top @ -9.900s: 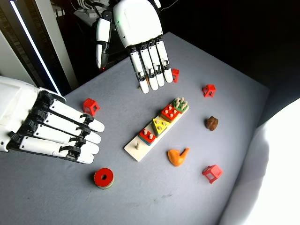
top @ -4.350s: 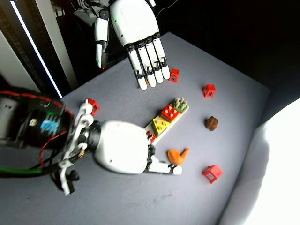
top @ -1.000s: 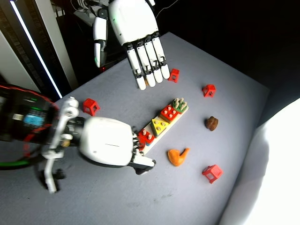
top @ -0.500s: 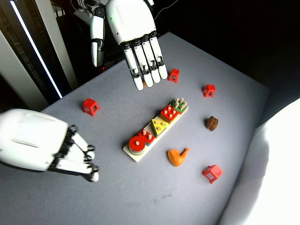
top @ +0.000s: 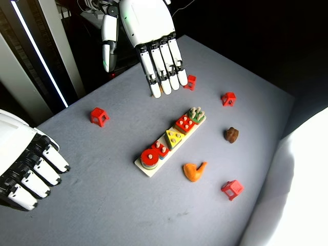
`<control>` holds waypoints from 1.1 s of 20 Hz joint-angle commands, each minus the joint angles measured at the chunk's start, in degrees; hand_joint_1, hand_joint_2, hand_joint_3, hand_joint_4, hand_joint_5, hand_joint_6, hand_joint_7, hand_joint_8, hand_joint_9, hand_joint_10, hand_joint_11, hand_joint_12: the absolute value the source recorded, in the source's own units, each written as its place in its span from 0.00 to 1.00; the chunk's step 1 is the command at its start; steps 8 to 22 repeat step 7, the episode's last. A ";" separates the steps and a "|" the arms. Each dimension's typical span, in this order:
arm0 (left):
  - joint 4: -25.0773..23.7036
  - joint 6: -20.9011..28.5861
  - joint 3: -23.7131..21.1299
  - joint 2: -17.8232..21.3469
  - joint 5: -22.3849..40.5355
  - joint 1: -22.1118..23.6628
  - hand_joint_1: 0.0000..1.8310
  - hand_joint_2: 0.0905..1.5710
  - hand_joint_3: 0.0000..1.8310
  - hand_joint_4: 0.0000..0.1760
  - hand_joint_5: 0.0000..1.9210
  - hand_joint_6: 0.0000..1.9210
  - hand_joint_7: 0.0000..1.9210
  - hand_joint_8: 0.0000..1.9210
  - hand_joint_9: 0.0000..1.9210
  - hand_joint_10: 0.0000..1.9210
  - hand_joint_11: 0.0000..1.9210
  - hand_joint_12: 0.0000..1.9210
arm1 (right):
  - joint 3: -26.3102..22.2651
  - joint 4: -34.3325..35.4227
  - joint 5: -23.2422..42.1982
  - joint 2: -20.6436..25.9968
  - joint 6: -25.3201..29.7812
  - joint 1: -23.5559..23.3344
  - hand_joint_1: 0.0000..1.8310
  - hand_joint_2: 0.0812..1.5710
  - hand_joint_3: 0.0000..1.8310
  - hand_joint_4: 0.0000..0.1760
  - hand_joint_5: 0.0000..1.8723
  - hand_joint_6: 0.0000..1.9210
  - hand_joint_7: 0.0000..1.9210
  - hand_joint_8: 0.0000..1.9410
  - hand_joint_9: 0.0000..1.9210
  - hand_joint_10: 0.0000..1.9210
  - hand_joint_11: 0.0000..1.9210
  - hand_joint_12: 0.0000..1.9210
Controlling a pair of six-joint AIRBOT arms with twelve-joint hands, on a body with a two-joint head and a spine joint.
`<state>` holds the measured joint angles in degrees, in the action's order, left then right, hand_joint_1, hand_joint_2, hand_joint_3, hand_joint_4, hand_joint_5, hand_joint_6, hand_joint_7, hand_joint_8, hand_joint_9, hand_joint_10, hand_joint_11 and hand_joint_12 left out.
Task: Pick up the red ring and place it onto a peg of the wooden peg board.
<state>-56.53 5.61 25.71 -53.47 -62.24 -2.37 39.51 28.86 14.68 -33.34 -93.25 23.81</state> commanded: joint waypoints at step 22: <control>-4.54 -0.44 0.57 -0.30 1.01 -0.12 0.00 0.75 0.00 0.00 0.09 0.00 0.07 0.00 0.05 0.00 0.00 0.10 | 0.02 -0.49 6.32 0.25 0.10 -0.31 0.28 0.94 0.00 0.00 0.62 1.00 0.72 1.00 0.77 1.00 0.81 1.00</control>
